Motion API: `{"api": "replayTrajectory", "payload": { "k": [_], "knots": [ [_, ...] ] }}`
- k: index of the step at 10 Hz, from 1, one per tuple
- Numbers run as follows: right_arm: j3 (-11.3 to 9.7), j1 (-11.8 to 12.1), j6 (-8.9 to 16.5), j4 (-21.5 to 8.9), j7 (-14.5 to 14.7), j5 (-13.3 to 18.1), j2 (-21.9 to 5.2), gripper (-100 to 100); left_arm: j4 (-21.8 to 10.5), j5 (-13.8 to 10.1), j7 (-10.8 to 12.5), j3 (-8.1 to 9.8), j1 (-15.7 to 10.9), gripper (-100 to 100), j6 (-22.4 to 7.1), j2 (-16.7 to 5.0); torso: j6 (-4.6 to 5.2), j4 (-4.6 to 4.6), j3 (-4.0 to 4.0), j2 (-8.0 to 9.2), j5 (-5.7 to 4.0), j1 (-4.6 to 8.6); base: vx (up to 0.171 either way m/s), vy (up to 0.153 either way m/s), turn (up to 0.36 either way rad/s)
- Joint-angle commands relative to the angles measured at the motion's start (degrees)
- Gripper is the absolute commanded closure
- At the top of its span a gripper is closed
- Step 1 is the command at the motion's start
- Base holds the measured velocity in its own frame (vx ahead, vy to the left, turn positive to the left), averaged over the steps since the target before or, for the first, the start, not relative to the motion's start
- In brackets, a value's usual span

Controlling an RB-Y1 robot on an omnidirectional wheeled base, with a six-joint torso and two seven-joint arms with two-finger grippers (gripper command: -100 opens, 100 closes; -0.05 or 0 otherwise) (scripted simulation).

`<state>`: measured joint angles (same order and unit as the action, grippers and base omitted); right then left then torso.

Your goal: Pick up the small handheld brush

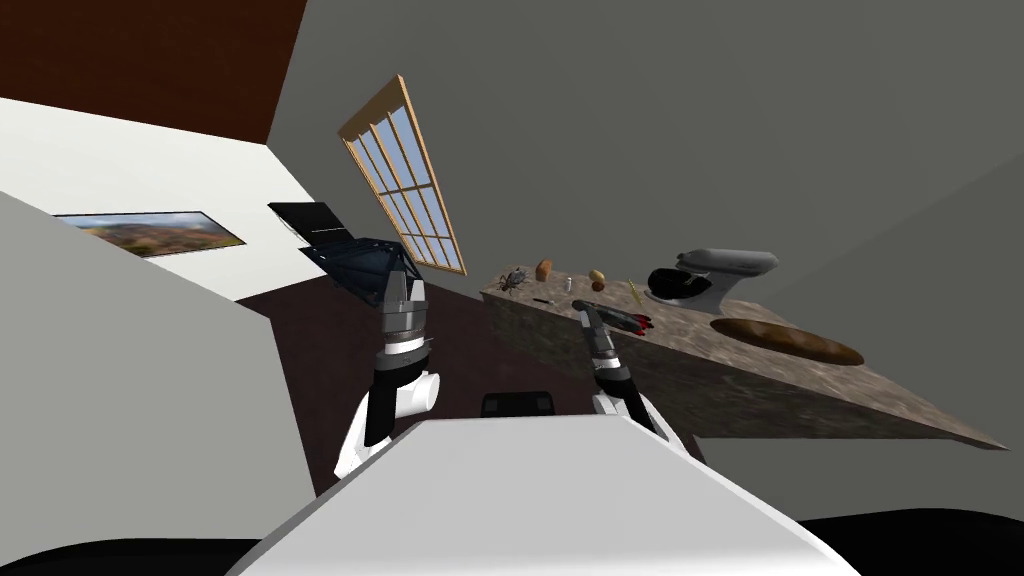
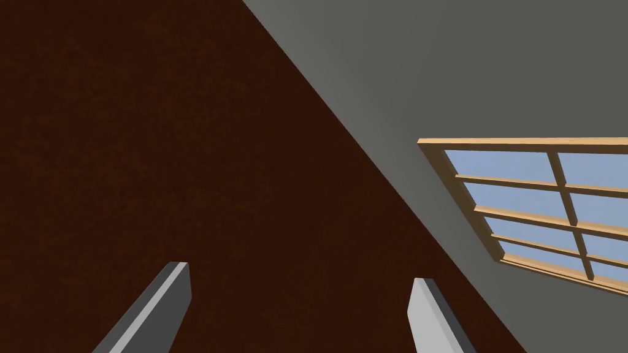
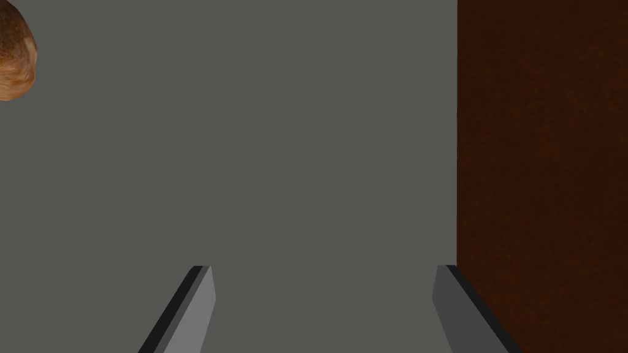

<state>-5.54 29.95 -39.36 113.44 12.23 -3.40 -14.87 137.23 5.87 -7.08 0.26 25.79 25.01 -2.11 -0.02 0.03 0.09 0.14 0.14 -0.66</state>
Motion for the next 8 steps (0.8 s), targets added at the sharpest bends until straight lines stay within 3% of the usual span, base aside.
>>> {"api": "replayTrajectory", "payload": {
  "k": [1,2,3,5,8],
  "knots": [
    [-0.2,1.1,0.0,-1.1,0.3,0.1,-1.8,-100,0.0,0.0,0.0,0.00,0.0,0,0.0,0.0,0.00,0.00,0.00,0.00,0.00,0.00,-0.008,0.140,0.021],
    [-1.0,1.8,-0.6,-3.7,1.2,0.5,-3.8,-100,0.0,0.0,0.0,0.01,0.0,0,0.0,0.0,0.02,-0.01,-0.03,-0.06,0.00,0.13,-0.005,0.116,0.072],
    [-1.0,1.8,-0.6,-3.7,1.2,0.5,-3.8,-100,0.0,0.0,0.0,0.01,0.0,0,0.0,0.0,0.01,-0.02,-0.04,-0.07,-0.03,0.21,-0.009,0.079,0.037],
    [-2.6,3.4,-1.7,-7.7,2.9,1.7,-7.8,-100,0.0,0.0,0.0,0.01,0.0,0,0.0,0.0,0.00,-0.02,-0.06,-0.11,-0.06,0.34,-0.009,0.123,0.121],
    [-3.4,4.1,-2.3,-12.3,3.8,2.3,-9.9,-100,0.0,0.0,0.0,0.00,0.0,0,0.0,0.0,0.01,-0.03,-0.09,-0.15,-0.01,0.12,0.016,0.129,0.065]
  ]
}}
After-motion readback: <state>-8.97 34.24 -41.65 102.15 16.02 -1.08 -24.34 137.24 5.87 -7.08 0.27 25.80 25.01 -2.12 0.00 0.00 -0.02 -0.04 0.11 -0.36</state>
